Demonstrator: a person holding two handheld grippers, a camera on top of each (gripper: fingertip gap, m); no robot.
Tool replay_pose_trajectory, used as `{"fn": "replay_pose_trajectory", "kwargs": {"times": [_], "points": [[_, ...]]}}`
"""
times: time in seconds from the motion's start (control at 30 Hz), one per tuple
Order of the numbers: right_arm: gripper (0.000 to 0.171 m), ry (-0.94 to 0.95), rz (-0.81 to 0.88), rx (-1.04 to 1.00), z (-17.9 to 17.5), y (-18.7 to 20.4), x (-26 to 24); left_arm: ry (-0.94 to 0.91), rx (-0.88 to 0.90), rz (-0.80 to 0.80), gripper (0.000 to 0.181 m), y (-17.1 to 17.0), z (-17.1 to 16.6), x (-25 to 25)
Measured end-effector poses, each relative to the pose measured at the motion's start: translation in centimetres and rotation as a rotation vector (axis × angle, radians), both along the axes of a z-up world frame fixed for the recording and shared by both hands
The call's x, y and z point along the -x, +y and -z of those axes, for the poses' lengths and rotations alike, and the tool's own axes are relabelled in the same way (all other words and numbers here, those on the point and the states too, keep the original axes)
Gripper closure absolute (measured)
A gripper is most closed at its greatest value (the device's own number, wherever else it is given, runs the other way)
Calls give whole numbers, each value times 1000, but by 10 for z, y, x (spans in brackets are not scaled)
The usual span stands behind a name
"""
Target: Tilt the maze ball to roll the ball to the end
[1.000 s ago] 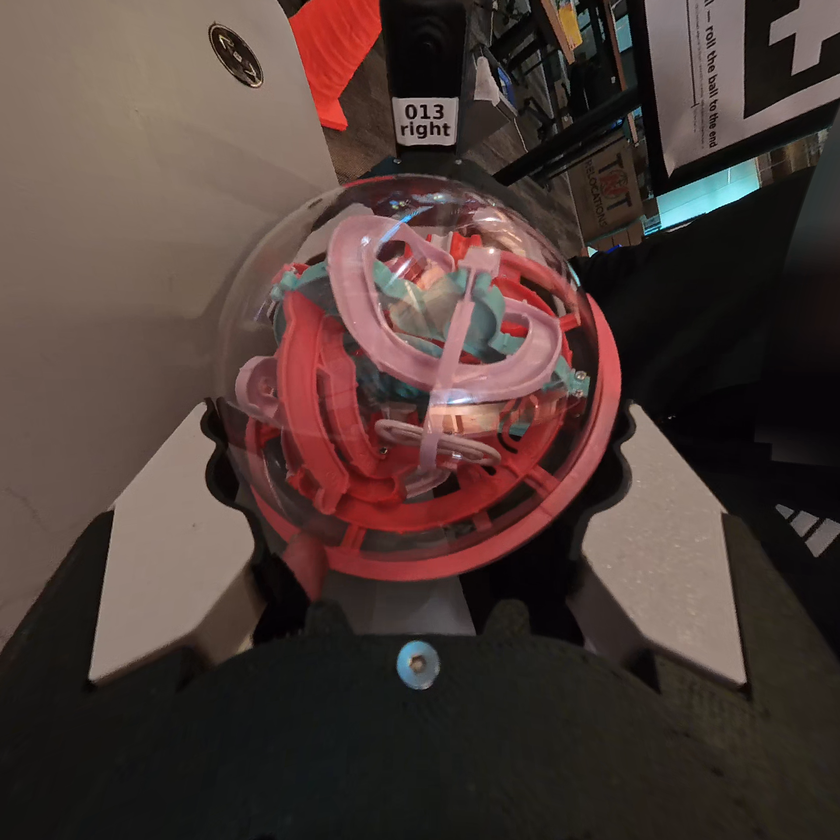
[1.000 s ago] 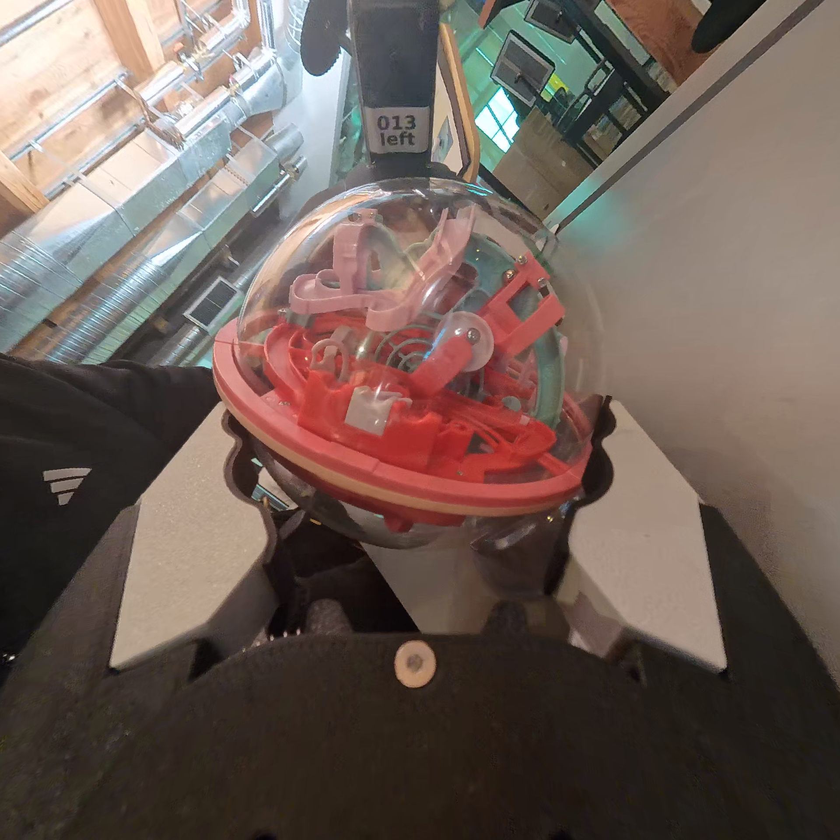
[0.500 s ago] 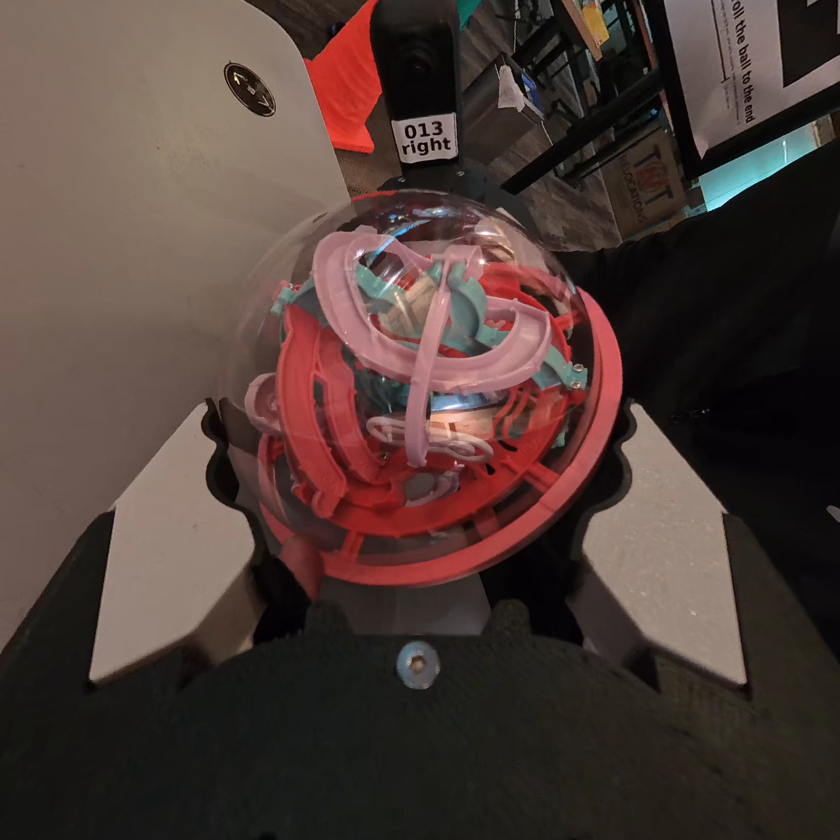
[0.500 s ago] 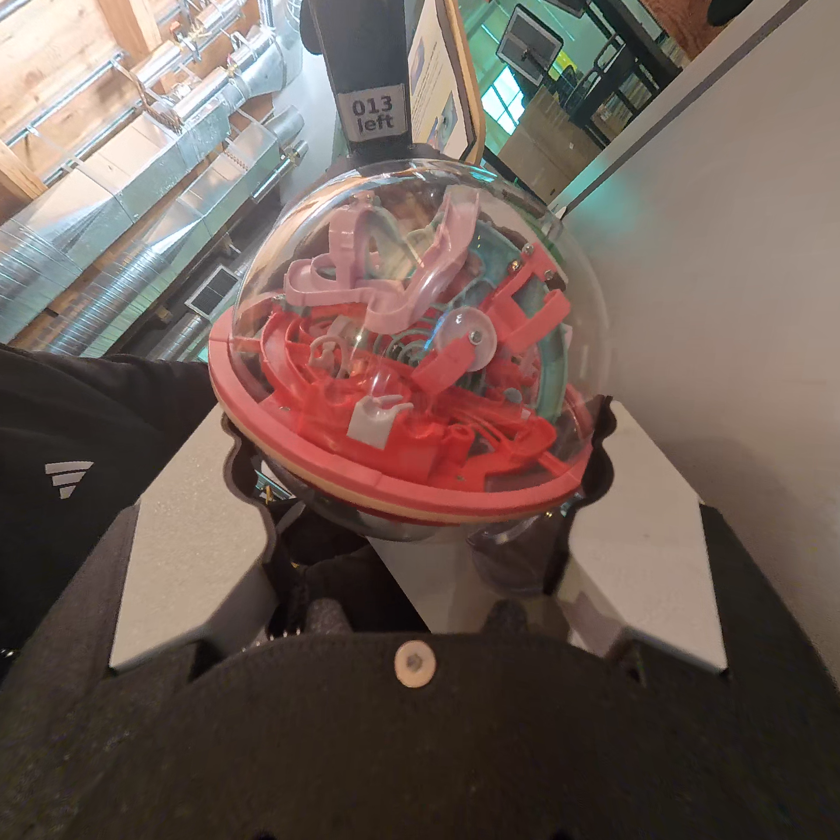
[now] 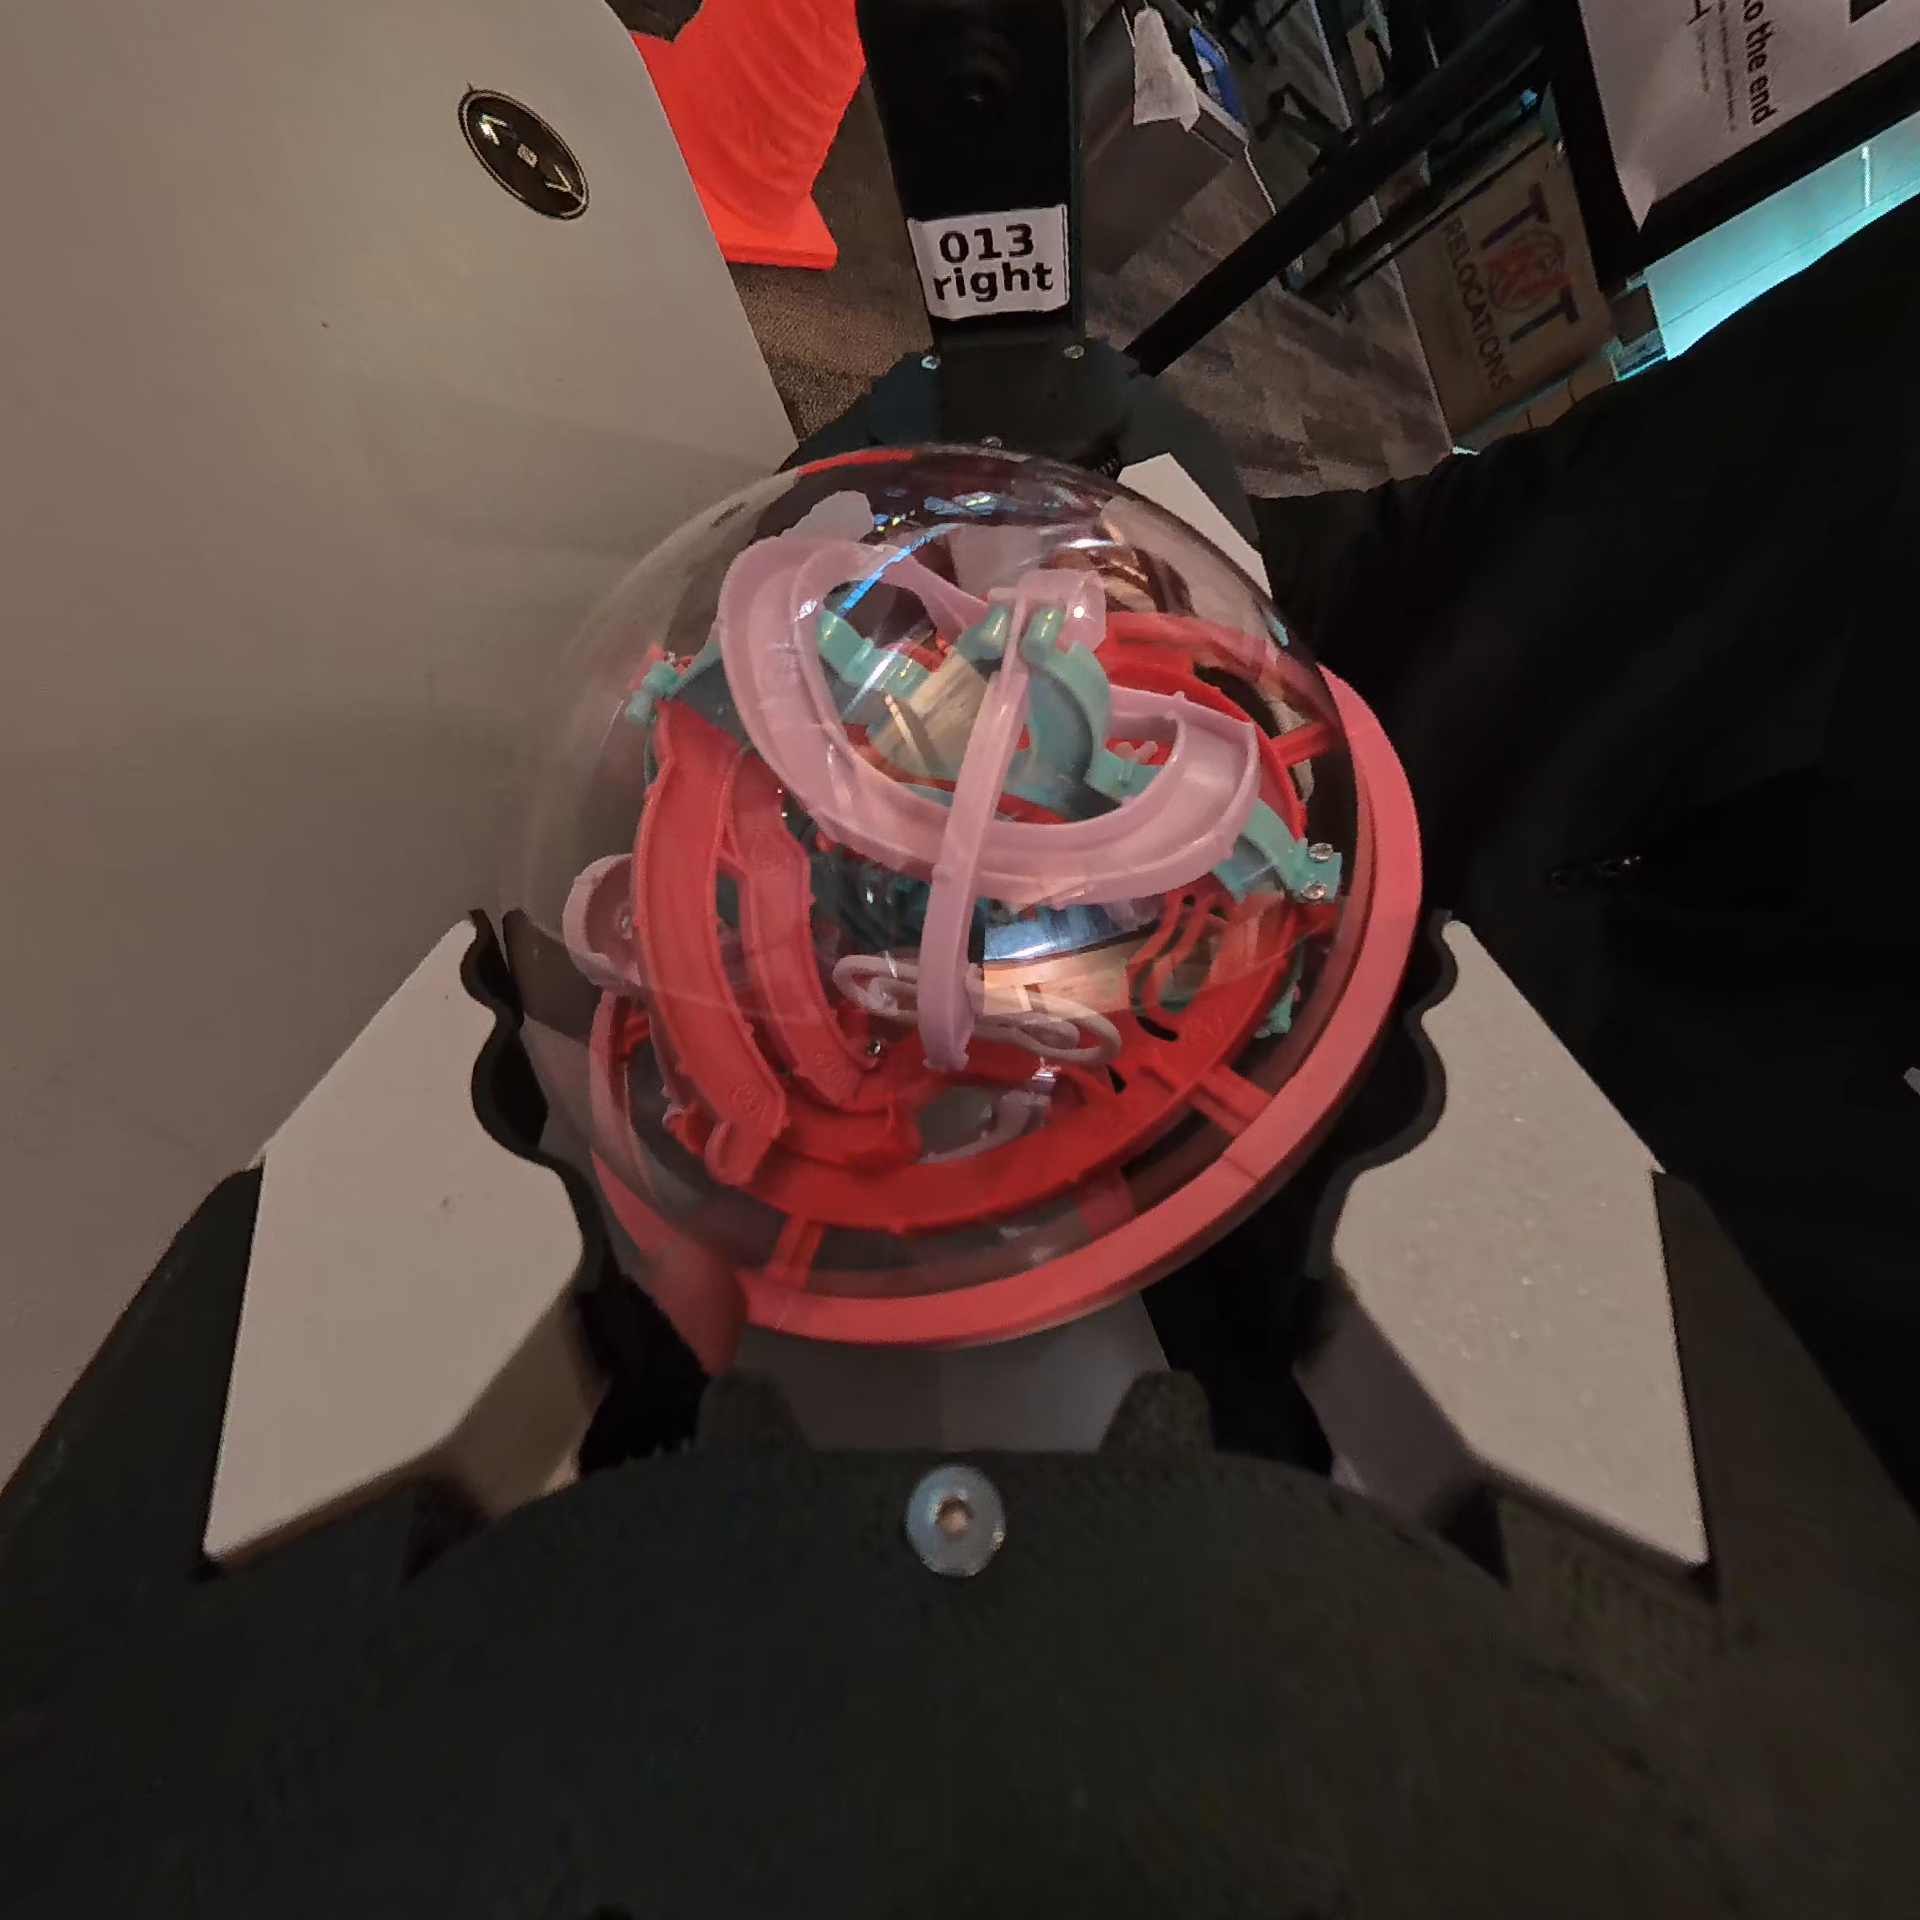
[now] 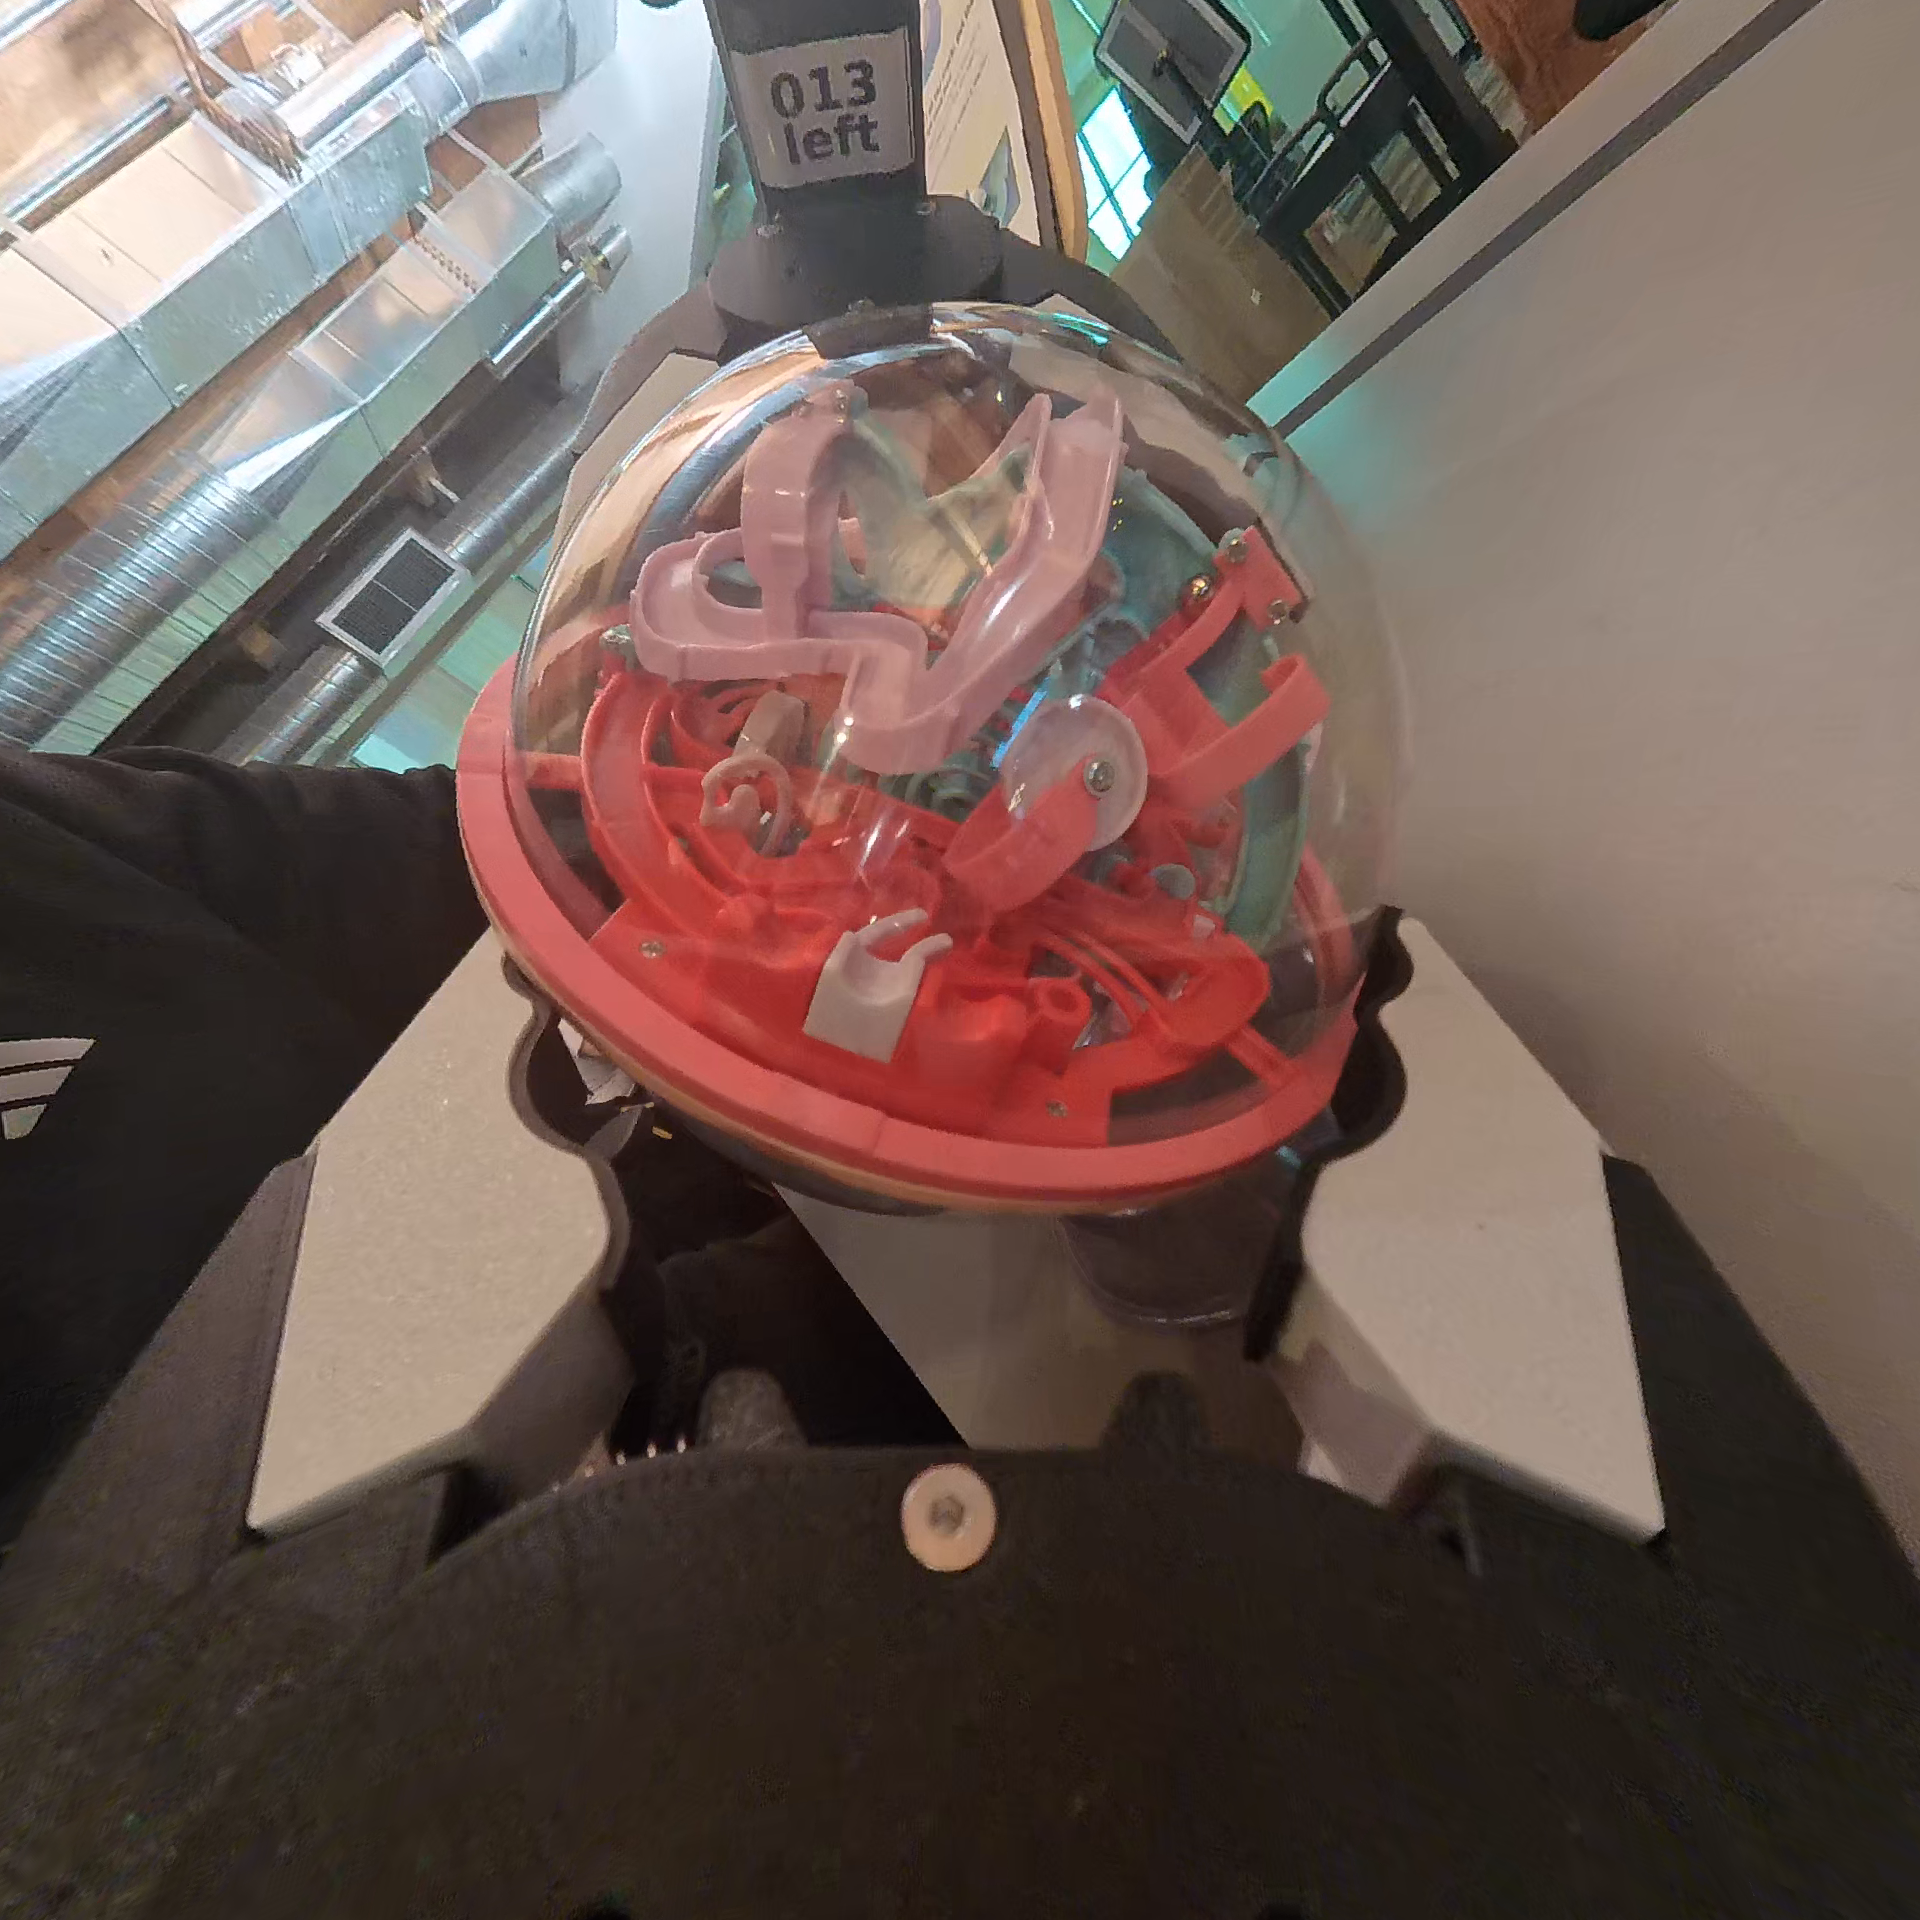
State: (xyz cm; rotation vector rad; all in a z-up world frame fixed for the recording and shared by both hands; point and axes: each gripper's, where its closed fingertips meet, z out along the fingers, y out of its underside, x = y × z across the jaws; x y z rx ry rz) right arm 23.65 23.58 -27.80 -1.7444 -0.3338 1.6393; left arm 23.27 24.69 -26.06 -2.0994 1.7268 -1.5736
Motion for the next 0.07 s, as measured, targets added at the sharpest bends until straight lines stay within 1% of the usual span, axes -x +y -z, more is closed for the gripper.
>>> {"fn": "replay_pose_trajectory", "kwargs": {"times": [0.07], "points": [[24,2,4,-3,0,0,0,10,-5,10,23,0,0,1]]}}
